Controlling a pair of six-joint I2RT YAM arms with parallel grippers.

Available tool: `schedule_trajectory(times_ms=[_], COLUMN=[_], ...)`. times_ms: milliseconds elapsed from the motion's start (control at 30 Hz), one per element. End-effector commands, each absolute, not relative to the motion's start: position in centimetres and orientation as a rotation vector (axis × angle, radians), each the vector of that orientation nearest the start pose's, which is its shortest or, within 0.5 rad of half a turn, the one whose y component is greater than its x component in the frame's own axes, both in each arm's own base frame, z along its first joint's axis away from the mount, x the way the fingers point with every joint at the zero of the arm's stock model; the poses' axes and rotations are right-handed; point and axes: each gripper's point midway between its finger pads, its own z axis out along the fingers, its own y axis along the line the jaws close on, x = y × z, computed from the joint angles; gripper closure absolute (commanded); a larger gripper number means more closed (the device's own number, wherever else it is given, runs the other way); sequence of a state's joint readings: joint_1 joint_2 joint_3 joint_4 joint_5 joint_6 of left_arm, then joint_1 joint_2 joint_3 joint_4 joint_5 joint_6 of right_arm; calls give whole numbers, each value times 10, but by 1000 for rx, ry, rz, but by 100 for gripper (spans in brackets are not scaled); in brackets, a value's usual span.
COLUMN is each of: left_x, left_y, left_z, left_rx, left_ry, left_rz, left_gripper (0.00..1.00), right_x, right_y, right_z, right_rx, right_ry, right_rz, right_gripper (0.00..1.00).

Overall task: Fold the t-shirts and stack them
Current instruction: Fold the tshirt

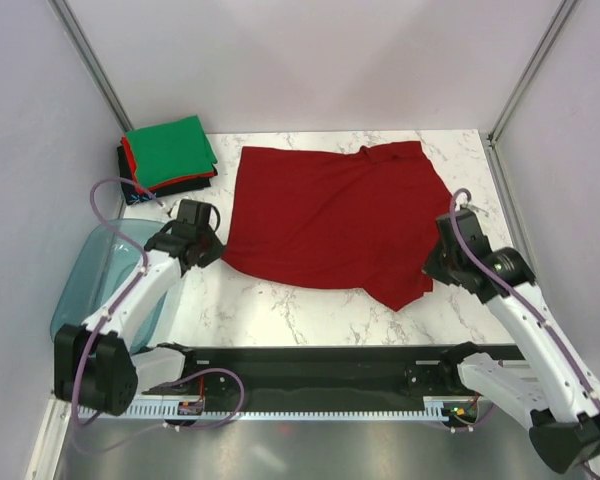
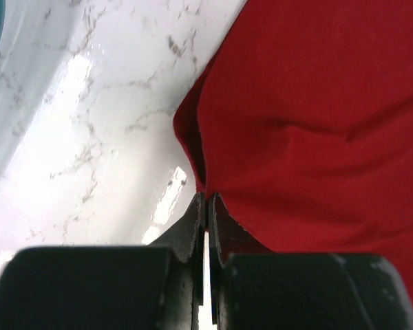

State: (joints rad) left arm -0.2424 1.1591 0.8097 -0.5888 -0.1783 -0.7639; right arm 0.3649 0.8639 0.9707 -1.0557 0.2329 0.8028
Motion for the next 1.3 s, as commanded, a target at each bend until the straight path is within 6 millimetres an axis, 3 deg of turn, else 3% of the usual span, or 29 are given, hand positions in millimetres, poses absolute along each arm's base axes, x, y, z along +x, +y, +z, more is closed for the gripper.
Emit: schedule_trajectory(times_ms=[0, 100, 233, 267, 333, 367, 400, 467, 500, 533, 600, 633, 667, 700, 733, 767, 800, 833, 900, 967, 1000, 1033, 1067, 1100, 1133, 1167, 1200, 1233, 1267], left_x=[313, 333, 355, 365, 374, 383, 388, 404, 409, 414, 431, 436, 449, 452, 456, 469, 473, 474, 490, 489, 494, 493, 487, 483, 478, 465, 459, 451, 437], left_y=[-64, -67, -68, -68, -66, -68, -66, -66, -65, -63, -62, -62, -62, -61, -62, -63, -63, -63, -67, -67, -69, -69, -68, -68, -67, -63, -62, -62, -60], left_z=[126, 126, 123, 126, 112, 118, 104, 111, 108, 97, 103, 92, 100, 99, 97, 98, 95, 93, 93, 94, 105, 114, 115, 133, 138, 129, 132, 147, 132], left_rx=[-655, -648, -617, -613, -608, -599, -595, -584, -580, -589, -578, -575, -568, -555, -545, -536, -519, -512, -480, -482, -474, -471, -480, -483, -482, -496, -512, -517, -531], left_ry=[2377, 2401, 2442, 2439, 2487, 2481, 2523, 2523, 2538, 2568, 2558, 2584, 2559, 2572, 2581, 2575, 2586, 2606, 2613, 2652, 2634, 2619, 2623, 2588, 2581, 2601, 2587, 2544, 2556], left_rz=[-171, -172, -141, -145, -127, -140, -119, -123, -114, -94, -81, -59, -62, -53, -49, -53, -46, -38, -60, -69, -82, -93, -90, -103, -104, -82, -85, -104, -109], left_gripper=[98, 98, 98, 98, 98, 98, 98, 98, 98, 98, 98, 98, 98, 98, 97, 96, 93, 90, 71, 44, 38, 34, 29, 29, 29, 29, 29, 29, 30], right_x=[250, 277, 312, 322, 338, 348, 357, 373, 383, 392, 407, 415, 419, 426, 433, 437, 443, 450, 462, 483, 490, 500, 497, 495, 485, 482, 471, 455, 445], right_y=[62, 58, 52, 50, 42, 41, 36, 33, 28, 28, 24, 24, 23, 21, 21, 21, 17, 16, 8, 6, -5, -10, -12, -15, -27, -31, -35, -34, -34], right_z=[215, 234, 230, 238, 232, 238, 230, 237, 226, 232, 220, 224, 221, 209, 211, 207, 194, 196, 176, 180, 161, 173, 168, 170, 161, 161, 179, 155, 152], right_rx=[580, 574, 552, 555, 552, 556, 561, 561, 576, 573, 587, 587, 592, 602, 602, 606, 619, 625, 654, 635, 644, 652, 657, 656, 693, 704, 724, 758, 777], right_ry=[2281, 2235, 2269, 2250, 2265, 2247, 2271, 2256, 2281, 2267, 2292, 2282, 2288, 2312, 2308, 2315, 2340, 2330, 2363, 2351, 2396, 2371, 2409, 2411, 2431, 2411, 2363, 2388, 2380], right_rz=[134, 110, 45, 48, 8, 13, -11, -12, -36, -28, -41, -34, -38, -52, -49, -54, -68, -69, -89, -59, -92, -86, -78, -67, -76, -67, -29, 2, 32], right_gripper=[100, 100, 100, 100, 100, 100, 100, 100, 100, 100, 100, 100, 100, 100, 100, 100, 100, 100, 98, 65, 44, 24, 21, 19, 17, 17, 17, 18, 18])
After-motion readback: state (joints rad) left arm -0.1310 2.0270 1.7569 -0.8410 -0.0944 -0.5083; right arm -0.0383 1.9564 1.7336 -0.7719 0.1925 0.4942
